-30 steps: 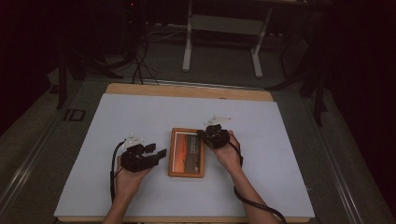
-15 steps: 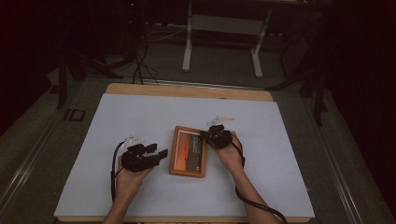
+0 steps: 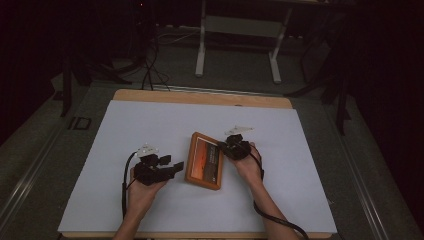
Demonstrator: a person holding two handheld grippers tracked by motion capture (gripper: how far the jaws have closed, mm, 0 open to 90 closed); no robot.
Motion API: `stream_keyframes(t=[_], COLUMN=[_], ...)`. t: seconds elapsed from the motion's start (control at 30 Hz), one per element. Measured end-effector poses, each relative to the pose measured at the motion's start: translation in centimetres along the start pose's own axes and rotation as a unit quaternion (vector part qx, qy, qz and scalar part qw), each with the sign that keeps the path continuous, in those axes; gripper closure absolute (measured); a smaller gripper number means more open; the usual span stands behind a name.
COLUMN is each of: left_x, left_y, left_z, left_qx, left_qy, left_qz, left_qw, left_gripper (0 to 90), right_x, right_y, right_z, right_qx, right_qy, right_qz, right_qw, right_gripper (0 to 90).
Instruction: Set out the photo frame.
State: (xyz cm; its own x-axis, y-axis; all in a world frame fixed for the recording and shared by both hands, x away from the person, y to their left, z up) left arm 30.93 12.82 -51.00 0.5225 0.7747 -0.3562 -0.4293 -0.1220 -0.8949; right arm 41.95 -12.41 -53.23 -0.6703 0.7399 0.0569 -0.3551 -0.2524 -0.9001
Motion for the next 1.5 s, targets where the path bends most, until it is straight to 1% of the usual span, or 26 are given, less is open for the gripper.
stream_keyframes(t=[0.07, 0.17, 0.2, 0.3, 0.43, 0.53, 0.63, 0.67, 0.8, 0.93, 1.03, 1.1, 1.2, 1.23, 1.33, 1.5], left_x=[-0.2, -0.4, -0.6, -1.3, -2.2, -2.8, -3.1, -3.2, -3.5, -3.7, -3.7, -3.7, -3.7, -3.7, -3.6, -3.6], left_y=[0.0, 0.0, 0.1, 0.1, 0.3, 0.6, 0.9, 1.0, 1.3, 1.5, 1.6, 1.7, 1.8, 1.8, 1.8, 1.8], left_z=[-0.1, -0.2, -0.3, -0.7, -1.2, -1.9, -2.6, -2.9, -3.7, -4.5, -4.8, -5.0, -5.3, -5.3, -5.4, -5.4], left_qx=[-0.001, 0.002, 0.003, 0.010, 0.019, 0.028, 0.040, 0.043, 0.055, 0.063, 0.067, 0.069, 0.079, 0.080, 0.082, 0.083], left_qy=[0.000, 0.006, 0.011, 0.022, 0.030, 0.030, 0.029, 0.032, 0.030, 0.031, 0.034, 0.035, 0.041, 0.039, 0.034, 0.032], left_qz=[0.001, 0.006, 0.008, 0.008, 0.007, 0.006, 0.006, 0.008, 0.012, 0.022, 0.030, 0.035, 0.044, 0.044, 0.044, 0.044], left_qw=[1.0000, 1.0000, 0.9999, 0.9997, 0.9994, 0.9991, 0.9988, 0.9985, 0.9980, 0.9973, 0.9967, 0.9964, 0.9951, 0.9951, 0.9951, 0.9950], left_gripper=[34.7, 32.8, 32.0, 29.8, 25.9, 22.9, 21.8, 21.8, 22.1, 25.3, 30.4, 34.3, 42.4, 45.1, 49.6, 50.6], right_x=[-0.1, -0.3, -0.3, -0.3, -0.3, -0.3, -0.4, -0.4, -0.4, -0.4, -0.4, -0.4, -0.4, -0.4, -0.4, -0.4], right_y=[0.2, 0.5, 0.5, 0.5, 0.5, 0.5, 0.5, 0.5, 0.5, 0.5, 0.5, 0.5, 0.5, 0.5, 0.5, 0.5], right_z=[-0.1, -0.2, -0.1, -0.2, -0.2, -0.2, -0.2, -0.2, -0.2, -0.2, -0.2, -0.2, -0.2, -0.2, -0.2, -0.2], right_qx=[0.004, 0.005, 0.003, 0.007, 0.006, 0.006, 0.007, 0.007, 0.006, 0.006, 0.006, 0.006, 0.006, 0.005, 0.005, 0.005], right_qy=[0.003, 0.005, 0.002, 0.004, 0.003, 0.003, 0.002, 0.002, 0.001, 0.002, 0.001, 0.001, 0.000, 0.000, 0.000, -0.001], right_qz=[-0.003, -0.006, -0.010, -0.007, -0.009, -0.010, -0.010, -0.010, -0.011, -0.010, -0.011, -0.010, -0.010, -0.010, -0.010, -0.009], right_qw=[1.0000, 1.0000, 0.9999, 0.9999, 0.9999, 0.9999, 0.9999, 0.9999, 0.9999, 0.9999, 0.9999, 0.9999, 0.9999, 0.9999, 0.9999, 0.9999], right_gripper=[90.0, 90.0, 90.0, 90.0, 90.0, 90.0, 90.0, 90.0, 90.0, 90.0, 90.0, 90.0, 90.0, 90.0, 90.0, 90.0])
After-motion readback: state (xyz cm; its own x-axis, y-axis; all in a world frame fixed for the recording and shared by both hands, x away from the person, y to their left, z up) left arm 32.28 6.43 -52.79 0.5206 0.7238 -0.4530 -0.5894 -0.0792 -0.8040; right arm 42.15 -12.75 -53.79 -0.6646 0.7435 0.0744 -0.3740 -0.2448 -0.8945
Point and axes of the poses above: each handheld gripper's, and its own axes: z roughly backward along the jaws, y roughly out of its underside, x roughly to its left, the point moved 3 cm from there along -z, roughly forward along the jaws, and after that the axes turned 15 degrees about -x, right-handed, at the moved point
